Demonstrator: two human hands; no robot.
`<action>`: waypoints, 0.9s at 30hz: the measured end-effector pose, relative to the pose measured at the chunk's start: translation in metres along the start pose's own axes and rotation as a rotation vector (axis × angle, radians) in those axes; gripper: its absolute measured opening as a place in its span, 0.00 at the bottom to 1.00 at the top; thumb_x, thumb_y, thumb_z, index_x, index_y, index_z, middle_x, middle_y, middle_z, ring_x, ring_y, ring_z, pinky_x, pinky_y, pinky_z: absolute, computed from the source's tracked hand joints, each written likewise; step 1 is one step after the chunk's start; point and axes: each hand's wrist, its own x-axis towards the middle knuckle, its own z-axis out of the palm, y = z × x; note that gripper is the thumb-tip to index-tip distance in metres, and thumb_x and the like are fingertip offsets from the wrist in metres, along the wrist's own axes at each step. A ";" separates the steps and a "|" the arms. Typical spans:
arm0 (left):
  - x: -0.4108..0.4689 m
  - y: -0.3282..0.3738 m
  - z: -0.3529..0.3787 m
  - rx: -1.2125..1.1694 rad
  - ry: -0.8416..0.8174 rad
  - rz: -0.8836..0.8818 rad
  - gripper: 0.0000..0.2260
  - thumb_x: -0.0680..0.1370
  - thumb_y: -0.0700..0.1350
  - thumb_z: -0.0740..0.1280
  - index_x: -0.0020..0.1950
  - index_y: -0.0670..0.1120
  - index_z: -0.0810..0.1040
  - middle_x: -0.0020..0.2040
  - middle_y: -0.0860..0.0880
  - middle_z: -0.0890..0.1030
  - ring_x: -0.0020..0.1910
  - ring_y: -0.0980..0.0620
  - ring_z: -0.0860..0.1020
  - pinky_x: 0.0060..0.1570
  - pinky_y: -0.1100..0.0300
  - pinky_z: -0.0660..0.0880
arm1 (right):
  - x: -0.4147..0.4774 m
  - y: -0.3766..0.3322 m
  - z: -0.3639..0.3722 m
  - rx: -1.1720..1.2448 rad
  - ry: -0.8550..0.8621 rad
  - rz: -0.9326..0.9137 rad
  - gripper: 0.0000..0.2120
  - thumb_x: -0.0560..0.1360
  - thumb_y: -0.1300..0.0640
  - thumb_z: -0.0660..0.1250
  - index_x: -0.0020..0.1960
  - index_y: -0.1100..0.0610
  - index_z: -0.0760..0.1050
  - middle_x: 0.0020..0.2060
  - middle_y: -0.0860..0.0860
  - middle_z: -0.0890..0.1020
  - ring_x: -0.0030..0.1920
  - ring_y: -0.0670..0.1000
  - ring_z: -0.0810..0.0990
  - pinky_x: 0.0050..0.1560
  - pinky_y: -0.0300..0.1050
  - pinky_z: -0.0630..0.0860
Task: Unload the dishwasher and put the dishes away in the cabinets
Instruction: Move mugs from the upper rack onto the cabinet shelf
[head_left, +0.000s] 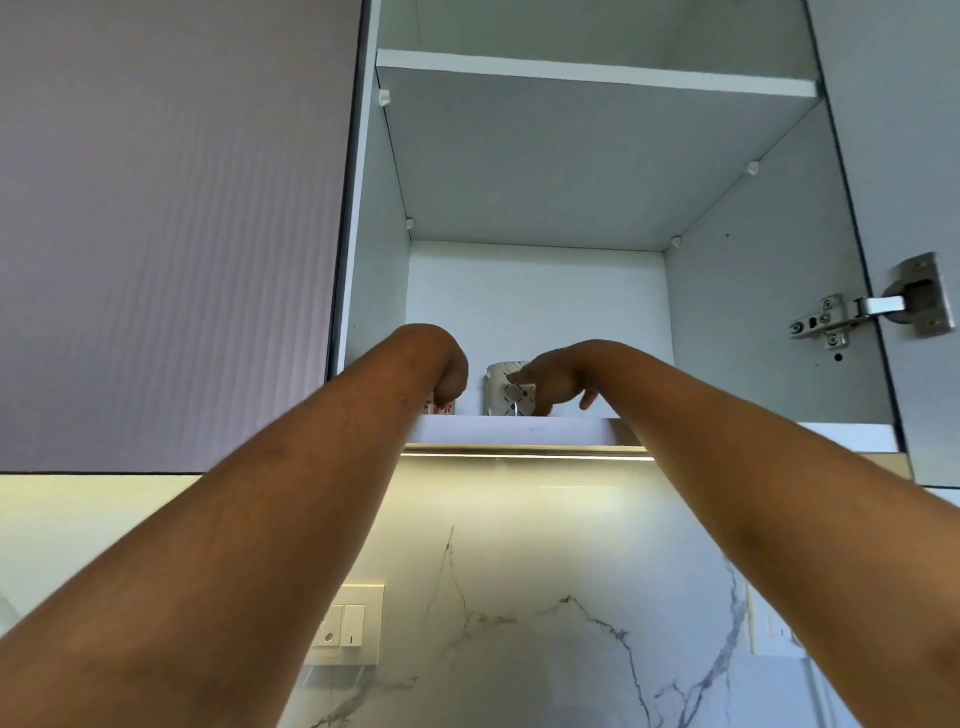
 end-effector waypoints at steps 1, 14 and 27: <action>-0.005 0.004 -0.002 -0.059 0.053 0.042 0.23 0.78 0.35 0.57 0.73 0.45 0.66 0.70 0.43 0.69 0.54 0.43 0.74 0.35 0.62 0.71 | -0.008 0.000 0.000 0.104 0.012 0.011 0.30 0.79 0.60 0.61 0.77 0.56 0.53 0.74 0.53 0.61 0.72 0.55 0.63 0.66 0.50 0.70; -0.121 0.117 0.016 -0.631 0.867 0.380 0.17 0.77 0.43 0.60 0.66 0.48 0.72 0.65 0.49 0.73 0.65 0.47 0.69 0.58 0.51 0.70 | -0.130 0.050 0.043 0.403 0.738 0.002 0.22 0.76 0.61 0.62 0.69 0.54 0.69 0.65 0.50 0.75 0.64 0.52 0.74 0.59 0.40 0.68; -0.267 0.346 0.196 -1.155 0.634 0.760 0.23 0.72 0.39 0.61 0.67 0.43 0.72 0.66 0.46 0.74 0.66 0.49 0.67 0.67 0.50 0.67 | -0.378 0.101 0.267 0.515 0.659 0.421 0.28 0.75 0.64 0.61 0.74 0.54 0.61 0.69 0.50 0.72 0.68 0.51 0.70 0.67 0.38 0.62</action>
